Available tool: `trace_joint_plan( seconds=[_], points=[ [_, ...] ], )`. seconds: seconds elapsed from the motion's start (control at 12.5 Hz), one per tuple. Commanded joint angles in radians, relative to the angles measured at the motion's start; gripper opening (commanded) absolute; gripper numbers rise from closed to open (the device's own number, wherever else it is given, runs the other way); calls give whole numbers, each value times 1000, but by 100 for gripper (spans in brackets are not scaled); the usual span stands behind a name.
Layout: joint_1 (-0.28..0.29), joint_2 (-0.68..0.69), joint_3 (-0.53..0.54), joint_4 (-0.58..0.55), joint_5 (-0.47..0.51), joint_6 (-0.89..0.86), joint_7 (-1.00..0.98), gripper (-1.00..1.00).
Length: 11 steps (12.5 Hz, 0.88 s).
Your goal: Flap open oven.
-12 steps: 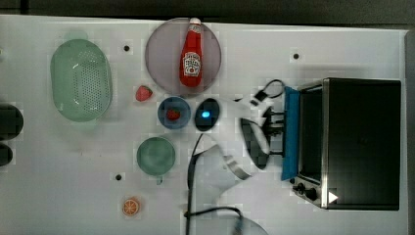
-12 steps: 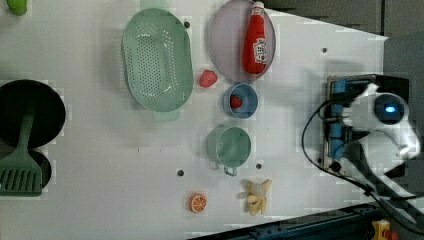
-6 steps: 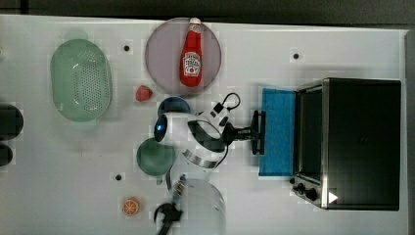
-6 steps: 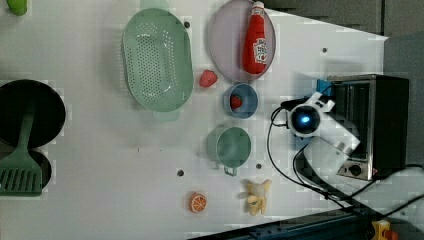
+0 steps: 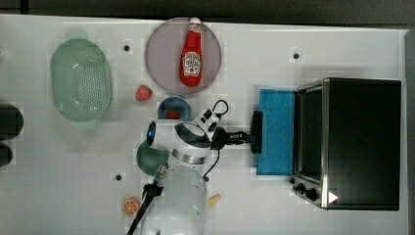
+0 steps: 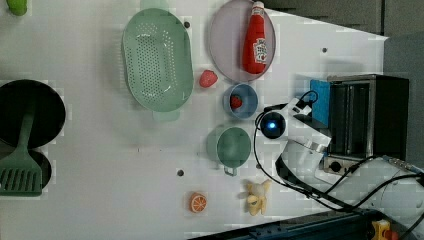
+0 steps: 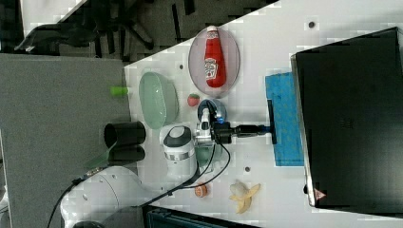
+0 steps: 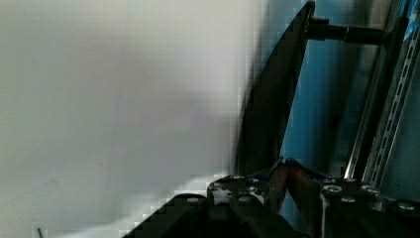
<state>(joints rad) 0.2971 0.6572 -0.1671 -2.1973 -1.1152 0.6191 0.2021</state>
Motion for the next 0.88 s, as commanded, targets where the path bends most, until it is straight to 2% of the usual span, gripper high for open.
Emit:
trace_joint_plan(
  seconds=[0.08, 0.32, 0.48, 0.64, 0.88],
  points=[
    [6, -10, -12, 44, -16, 10, 75, -65],
    [25, -72, -7, 69, 11, 13, 97, -65],
    [22, -174, -14, 79, 94, 13, 114, -65],
    [12, -303, -26, 92, 254, 12, 114, -65],
    [-8, -507, -63, 105, 562, -3, 112, -65]
  ],
)
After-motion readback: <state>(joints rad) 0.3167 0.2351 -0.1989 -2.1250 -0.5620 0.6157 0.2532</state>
